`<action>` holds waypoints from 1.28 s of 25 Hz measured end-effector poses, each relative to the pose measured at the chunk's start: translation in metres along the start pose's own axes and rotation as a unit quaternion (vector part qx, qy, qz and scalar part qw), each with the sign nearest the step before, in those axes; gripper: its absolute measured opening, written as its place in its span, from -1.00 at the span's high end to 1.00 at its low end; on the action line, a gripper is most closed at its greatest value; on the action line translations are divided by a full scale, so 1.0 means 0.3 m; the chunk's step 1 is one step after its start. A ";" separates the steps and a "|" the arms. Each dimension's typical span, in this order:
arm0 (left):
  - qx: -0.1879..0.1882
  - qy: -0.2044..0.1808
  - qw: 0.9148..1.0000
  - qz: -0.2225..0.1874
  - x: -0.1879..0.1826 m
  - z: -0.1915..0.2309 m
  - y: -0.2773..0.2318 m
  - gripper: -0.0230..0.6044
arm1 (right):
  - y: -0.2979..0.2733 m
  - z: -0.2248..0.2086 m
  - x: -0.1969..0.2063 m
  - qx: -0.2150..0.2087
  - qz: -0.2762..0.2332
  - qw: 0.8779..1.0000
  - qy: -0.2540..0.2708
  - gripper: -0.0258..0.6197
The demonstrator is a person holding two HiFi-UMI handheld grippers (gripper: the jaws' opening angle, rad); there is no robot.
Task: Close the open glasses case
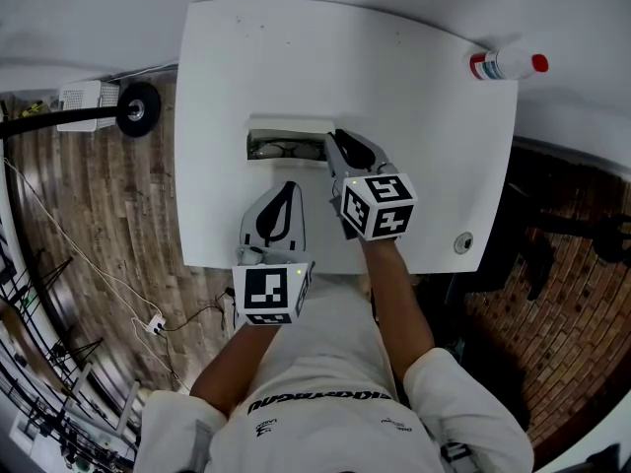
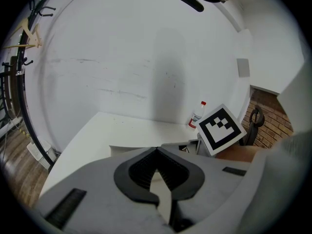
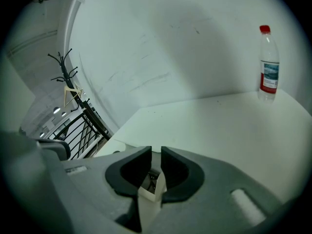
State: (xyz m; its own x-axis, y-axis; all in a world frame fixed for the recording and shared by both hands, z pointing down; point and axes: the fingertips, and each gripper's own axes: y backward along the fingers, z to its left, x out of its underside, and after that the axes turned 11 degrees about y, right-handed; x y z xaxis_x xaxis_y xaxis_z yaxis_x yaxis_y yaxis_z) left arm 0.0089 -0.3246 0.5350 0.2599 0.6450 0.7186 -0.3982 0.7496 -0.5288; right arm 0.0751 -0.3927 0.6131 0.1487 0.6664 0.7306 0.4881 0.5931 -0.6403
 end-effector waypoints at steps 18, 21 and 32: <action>0.000 0.005 1.000 -0.010 -0.009 0.014 0.044 0.93 | 0.017 0.019 0.023 0.018 0.005 1.000 0.001 0.75; 0.001 0.005 1.000 -0.010 -0.006 0.020 0.053 0.93 | 0.019 0.022 0.030 0.020 0.005 1.000 -0.002 0.75; 0.003 0.002 1.000 -0.010 0.007 0.022 0.090 0.93 | 0.042 0.040 0.062 0.024 0.008 0.999 -0.020 0.76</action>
State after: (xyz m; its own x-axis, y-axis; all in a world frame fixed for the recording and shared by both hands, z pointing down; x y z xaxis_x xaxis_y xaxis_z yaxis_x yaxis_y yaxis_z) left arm -0.0072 -0.3040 0.5252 0.2723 0.6299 0.7273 -0.3971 0.7621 -0.5114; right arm 0.0738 -0.3674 0.6157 0.1209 0.6924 0.7114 0.4442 0.6031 -0.6625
